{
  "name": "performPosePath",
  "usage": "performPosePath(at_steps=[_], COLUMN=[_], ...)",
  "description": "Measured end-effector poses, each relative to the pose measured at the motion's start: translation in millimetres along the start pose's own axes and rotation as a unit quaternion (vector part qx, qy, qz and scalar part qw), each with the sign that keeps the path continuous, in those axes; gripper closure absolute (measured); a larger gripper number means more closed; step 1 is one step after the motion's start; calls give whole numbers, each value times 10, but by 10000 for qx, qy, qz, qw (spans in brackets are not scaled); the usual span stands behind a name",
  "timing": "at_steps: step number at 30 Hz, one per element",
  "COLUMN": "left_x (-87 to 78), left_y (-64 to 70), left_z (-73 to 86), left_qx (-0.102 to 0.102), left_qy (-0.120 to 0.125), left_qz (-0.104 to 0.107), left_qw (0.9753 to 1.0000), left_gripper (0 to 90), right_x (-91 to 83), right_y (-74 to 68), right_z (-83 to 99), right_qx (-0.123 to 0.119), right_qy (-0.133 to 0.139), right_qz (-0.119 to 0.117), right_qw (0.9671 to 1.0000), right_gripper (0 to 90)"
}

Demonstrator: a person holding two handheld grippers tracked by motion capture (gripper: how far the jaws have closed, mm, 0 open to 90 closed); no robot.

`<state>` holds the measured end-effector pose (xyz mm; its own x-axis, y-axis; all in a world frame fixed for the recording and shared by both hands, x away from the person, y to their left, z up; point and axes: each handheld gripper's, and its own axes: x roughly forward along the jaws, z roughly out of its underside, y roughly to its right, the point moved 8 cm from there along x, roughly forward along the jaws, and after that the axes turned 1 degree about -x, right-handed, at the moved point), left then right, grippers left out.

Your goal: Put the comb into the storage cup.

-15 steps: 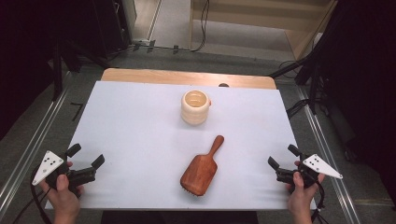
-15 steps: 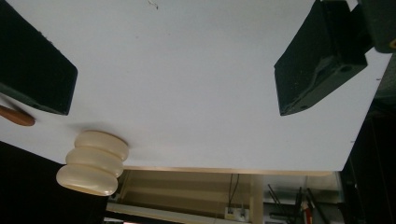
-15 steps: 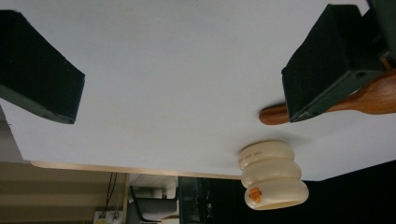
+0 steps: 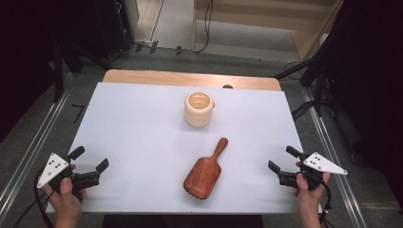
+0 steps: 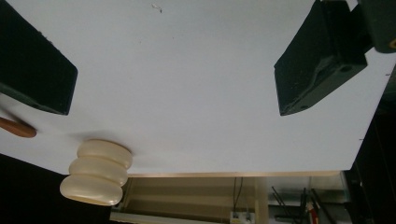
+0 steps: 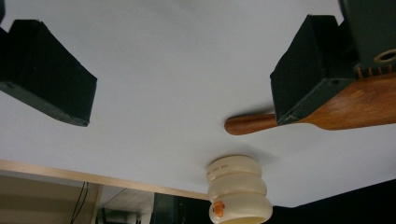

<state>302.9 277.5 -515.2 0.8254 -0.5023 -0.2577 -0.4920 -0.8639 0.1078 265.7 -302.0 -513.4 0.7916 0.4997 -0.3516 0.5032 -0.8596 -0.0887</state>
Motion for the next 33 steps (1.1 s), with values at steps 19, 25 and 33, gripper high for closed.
performPosePath(at_steps=[19,25,33], left_x=[18,18,19], left_y=[27,25,28], left_z=[13,12,13], left_qx=[87,78,83], left_qy=[-68,-59,-64], left_qz=[-24,-10,1], left_qw=[9999,10000,9999], left_gripper=[59,60,60], right_x=[257,337,489], right_y=[-102,-139,-189], right_z=[-267,-356,-473], right_qx=[-227,-318,-358], right_qy=[-545,-646,-851], right_qz=[-2,-58,-133], right_qw=[9983,9974,9956], right_gripper=[114,115,116])
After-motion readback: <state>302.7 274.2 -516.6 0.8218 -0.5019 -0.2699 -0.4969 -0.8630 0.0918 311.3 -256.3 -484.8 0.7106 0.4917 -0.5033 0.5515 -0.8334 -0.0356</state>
